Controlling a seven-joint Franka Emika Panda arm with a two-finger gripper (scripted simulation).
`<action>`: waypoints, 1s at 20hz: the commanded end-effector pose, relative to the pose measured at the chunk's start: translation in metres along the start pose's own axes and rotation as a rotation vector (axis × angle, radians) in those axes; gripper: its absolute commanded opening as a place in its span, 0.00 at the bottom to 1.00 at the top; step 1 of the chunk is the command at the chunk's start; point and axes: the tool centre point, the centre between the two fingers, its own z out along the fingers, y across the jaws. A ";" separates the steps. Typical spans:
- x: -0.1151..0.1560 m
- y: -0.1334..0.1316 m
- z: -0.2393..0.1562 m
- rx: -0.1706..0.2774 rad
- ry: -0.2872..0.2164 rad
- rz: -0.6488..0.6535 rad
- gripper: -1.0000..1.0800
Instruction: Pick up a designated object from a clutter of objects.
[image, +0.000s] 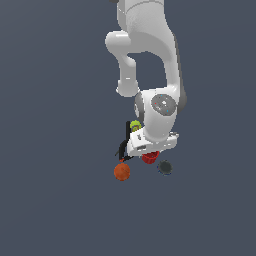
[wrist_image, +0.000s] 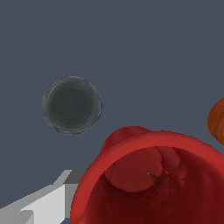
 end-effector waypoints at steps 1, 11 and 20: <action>-0.007 -0.001 -0.016 -0.001 0.002 0.000 0.00; -0.048 -0.007 -0.094 -0.001 0.002 0.000 0.00; -0.086 -0.012 -0.169 0.000 0.002 -0.001 0.00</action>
